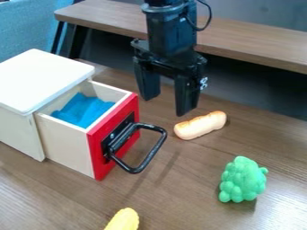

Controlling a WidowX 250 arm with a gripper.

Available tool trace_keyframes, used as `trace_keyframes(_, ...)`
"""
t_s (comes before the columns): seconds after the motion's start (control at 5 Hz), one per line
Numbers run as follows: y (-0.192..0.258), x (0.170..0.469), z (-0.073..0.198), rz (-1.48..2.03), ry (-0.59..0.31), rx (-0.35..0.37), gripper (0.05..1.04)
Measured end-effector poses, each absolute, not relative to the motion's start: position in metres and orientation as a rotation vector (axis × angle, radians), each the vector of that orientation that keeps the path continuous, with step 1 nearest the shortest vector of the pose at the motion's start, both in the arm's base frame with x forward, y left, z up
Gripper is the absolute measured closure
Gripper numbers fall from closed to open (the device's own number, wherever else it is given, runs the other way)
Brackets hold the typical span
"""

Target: Closed the open drawer

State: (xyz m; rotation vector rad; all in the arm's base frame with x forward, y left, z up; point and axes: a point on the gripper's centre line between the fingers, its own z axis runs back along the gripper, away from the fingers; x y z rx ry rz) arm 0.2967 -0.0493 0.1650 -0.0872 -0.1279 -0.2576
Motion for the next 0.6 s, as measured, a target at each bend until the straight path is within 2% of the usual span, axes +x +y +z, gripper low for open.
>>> trace_keyframes(0.2, -0.049, 0.298, 0.157, -0.255, -0.102, -0.088, 0.085)
trace_keyframes(0.6, -0.052, 0.325, 0.148, -0.244, -0.096, -0.081, 0.085)
